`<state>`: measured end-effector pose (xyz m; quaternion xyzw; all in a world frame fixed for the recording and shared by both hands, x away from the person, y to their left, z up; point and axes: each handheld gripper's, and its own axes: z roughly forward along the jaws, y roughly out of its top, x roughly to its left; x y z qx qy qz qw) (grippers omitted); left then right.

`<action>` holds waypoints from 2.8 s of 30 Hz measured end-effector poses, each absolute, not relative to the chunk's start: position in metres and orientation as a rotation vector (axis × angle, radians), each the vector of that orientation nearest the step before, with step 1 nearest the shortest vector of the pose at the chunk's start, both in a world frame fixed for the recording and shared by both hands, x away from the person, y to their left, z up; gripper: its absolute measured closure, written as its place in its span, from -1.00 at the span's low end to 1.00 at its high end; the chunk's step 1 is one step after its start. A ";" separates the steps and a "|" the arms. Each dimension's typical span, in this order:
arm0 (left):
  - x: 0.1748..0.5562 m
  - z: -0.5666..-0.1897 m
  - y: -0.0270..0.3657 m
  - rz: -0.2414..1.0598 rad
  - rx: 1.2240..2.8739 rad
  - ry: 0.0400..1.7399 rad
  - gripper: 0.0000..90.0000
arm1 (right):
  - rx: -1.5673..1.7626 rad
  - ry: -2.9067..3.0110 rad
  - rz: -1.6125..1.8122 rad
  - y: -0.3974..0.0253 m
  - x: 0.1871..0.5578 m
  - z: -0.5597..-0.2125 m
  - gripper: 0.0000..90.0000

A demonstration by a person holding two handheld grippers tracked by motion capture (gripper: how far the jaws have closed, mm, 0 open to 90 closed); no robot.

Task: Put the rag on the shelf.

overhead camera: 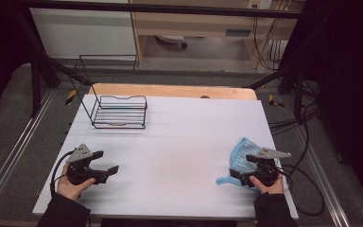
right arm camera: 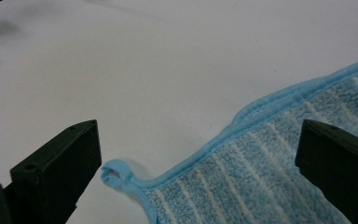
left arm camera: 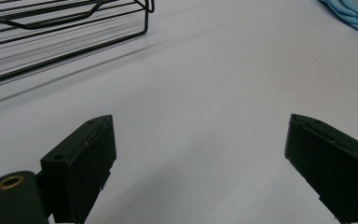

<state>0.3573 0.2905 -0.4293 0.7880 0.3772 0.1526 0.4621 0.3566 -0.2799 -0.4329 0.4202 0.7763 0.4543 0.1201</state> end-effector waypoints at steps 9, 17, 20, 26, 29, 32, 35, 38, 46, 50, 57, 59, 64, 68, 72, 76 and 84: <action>0.357 -0.430 0.291 0.375 1.943 0.931 -0.80 | 1.192 2.291 1.260 -0.273 0.353 -0.431 -0.84; 0.356 -0.430 0.291 0.374 1.943 0.934 -0.79 | 1.173 2.335 1.133 -0.263 0.349 -0.433 -0.63; 0.357 -0.431 0.291 0.373 1.955 0.933 -0.79 | 1.133 2.387 1.046 -0.259 0.350 -0.438 -0.40; 0.357 -0.432 0.291 0.372 1.960 0.933 -0.78 | 1.101 2.402 0.961 -0.259 0.350 -0.441 -0.25; 0.357 -0.432 0.291 0.371 1.961 0.935 -0.78 | 1.084 2.408 0.929 -0.257 0.351 -0.444 -0.25; 0.357 -0.432 0.291 0.370 1.957 0.940 -0.77 | 1.053 2.404 0.898 -0.255 0.350 -0.446 -0.20; 0.357 -0.432 0.290 0.368 1.962 0.939 -0.77 | 1.038 2.397 0.881 -0.254 0.349 -0.447 -0.17; 0.358 -0.432 0.290 0.368 1.964 0.937 -0.77 | 1.045 2.387 0.878 -0.253 0.349 -0.448 -0.10; 0.358 -0.433 0.290 0.367 1.965 0.939 -0.76 | 1.085 2.371 0.855 -0.252 0.350 -0.444 0.05; 0.359 -0.434 0.290 0.361 1.973 0.942 -0.76 | 1.152 2.313 0.895 -0.250 0.356 -0.442 0.06; 0.358 -0.434 0.290 0.363 1.974 0.942 -0.76 | 1.147 2.290 0.805 -0.239 0.359 -0.446 0.10; 0.358 -0.433 0.290 0.364 1.973 0.940 -0.76 | 1.147 2.282 0.792 -0.239 0.358 -0.446 0.18; 0.358 -0.433 0.290 0.364 1.973 0.941 -0.76 | 1.158 2.259 0.756 -0.240 0.357 -0.445 0.54; 0.358 -0.433 0.290 0.365 1.975 0.940 -0.76 | 1.182 2.254 0.753 -0.239 0.357 -0.444 0.66; 0.358 -0.433 0.290 0.363 1.975 0.939 -0.76 | 1.212 2.260 0.758 -0.239 0.358 -0.443 0.82; 0.358 -0.433 0.290 0.364 1.975 0.939 -0.76 | 1.254 2.255 0.775 -0.240 0.360 -0.441 0.88; 0.358 -0.433 0.290 0.362 1.975 0.940 -0.75 | 1.306 2.219 0.863 -0.245 0.358 -0.434 0.93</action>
